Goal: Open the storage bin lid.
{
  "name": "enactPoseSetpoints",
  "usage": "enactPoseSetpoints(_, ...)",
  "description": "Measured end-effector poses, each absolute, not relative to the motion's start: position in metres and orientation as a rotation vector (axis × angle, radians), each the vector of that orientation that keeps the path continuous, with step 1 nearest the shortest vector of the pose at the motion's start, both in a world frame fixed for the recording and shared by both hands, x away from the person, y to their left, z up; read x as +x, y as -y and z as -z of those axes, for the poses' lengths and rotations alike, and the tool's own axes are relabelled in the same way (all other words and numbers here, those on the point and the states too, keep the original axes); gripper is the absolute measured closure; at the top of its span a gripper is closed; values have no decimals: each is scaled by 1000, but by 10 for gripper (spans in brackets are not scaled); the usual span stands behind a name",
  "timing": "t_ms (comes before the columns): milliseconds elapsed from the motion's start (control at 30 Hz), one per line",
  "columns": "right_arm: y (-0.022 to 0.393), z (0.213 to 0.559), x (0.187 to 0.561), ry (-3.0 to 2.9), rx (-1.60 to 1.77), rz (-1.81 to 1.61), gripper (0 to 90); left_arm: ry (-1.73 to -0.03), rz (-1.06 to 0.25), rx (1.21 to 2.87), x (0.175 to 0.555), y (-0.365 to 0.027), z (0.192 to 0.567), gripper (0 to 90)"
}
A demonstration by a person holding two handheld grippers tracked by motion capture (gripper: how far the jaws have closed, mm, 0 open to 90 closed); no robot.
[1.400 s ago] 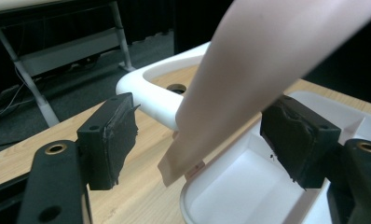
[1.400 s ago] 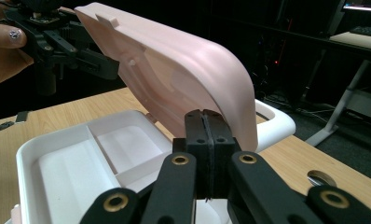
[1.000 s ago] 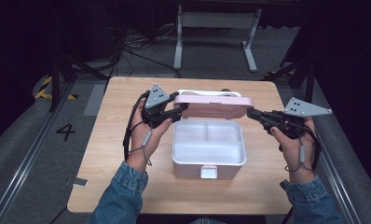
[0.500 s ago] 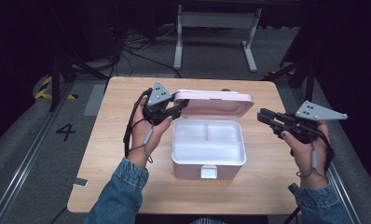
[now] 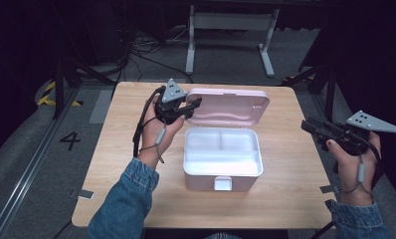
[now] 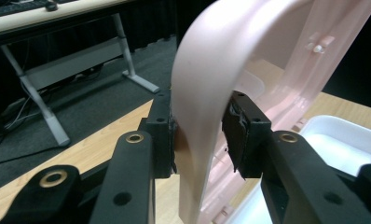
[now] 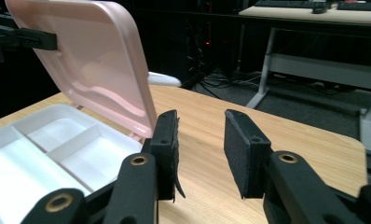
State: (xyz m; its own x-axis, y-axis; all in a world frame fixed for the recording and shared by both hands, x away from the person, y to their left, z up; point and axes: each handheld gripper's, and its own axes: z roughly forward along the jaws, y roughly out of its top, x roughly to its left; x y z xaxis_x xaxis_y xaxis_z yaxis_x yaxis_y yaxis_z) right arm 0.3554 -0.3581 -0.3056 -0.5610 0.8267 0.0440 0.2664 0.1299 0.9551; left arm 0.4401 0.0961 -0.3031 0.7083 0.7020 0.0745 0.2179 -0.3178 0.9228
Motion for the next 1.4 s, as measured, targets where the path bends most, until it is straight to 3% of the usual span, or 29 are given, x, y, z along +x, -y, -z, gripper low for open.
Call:
enactPoseSetpoints(1100, 367, 318, 367, -1926, 1103, -1438, 623, -881, -563, 1883, 496, -90, 319, 623)
enactPoseSetpoints(1400, 365, 323, 371, -1937, 1110, -1444, 622, -941, -535, 1876, 514, -96, 329, 698)
